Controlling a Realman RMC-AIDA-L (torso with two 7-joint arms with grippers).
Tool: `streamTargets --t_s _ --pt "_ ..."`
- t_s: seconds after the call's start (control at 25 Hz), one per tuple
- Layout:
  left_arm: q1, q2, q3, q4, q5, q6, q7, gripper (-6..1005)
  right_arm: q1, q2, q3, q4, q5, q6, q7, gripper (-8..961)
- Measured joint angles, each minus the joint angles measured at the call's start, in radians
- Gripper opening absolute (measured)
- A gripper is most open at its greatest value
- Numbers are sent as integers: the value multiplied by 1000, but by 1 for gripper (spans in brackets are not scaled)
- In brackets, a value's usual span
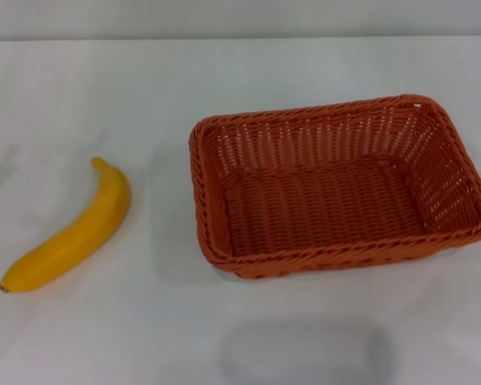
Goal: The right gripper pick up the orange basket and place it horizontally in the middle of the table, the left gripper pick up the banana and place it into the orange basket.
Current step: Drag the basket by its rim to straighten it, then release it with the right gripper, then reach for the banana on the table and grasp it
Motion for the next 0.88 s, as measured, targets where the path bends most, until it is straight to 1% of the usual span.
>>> streamTargets --t_s 0.04,0.16,0.2,0.28,0.32,0.36,0.4,0.44,0.48,0.52,0.56,0.6,0.64,0.76,0.8,0.84,0.88 --pt "-6 6 0 -48 49 8 -70 804 0 0 0 0 0 0 0 764" --pt "-35 25 1 -180 177 48 -243 802 4 0 117 -3 8 27 -99 763" --pt "-52 34 1 -223 225 68 -306 802 5 5 158 -4 16 51 -149 763" --pt "-100 61 2 -300 344 110 -415 801 2 20 204 -4 41 96 -237 762" --pt "-142 82 3 -332 448 138 -467 801 -4 34 215 -5 71 132 -296 762" --pt "-159 90 4 -341 489 148 -482 800 -11 48 218 -5 104 168 -353 762" --pt "-198 106 4 -352 578 165 -508 800 -11 48 218 -5 104 168 -353 761" --pt "-249 122 4 -362 673 181 -531 799 -28 77 218 -5 161 228 -434 761" --pt "-281 129 4 -368 746 187 -544 799 -39 97 219 -5 201 265 -477 761" --pt "-325 138 4 -375 843 193 -557 798 -42 105 218 -5 215 277 -489 761" --pt "-369 144 4 -379 933 197 -562 798 -46 118 217 -5 236 297 -515 760" --pt "-446 155 4 -383 1114 200 -566 797 -47 139 212 -3 261 328 -553 760" --pt "-446 155 4 -383 1114 200 -566 797 -47 139 212 -3 261 328 -553 760" --pt "-532 162 5 -378 1353 198 -571 796 -37 167 207 3 278 371 -596 760" --pt "-532 162 5 -378 1353 198 -571 795 -38 172 207 4 286 380 -602 760" --pt "-624 146 5 -371 1546 173 -581 795 -42 175 207 5 297 384 -604 760" --pt "-640 141 5 -371 1568 168 -582 794 -47 177 207 5 307 386 -607 760"
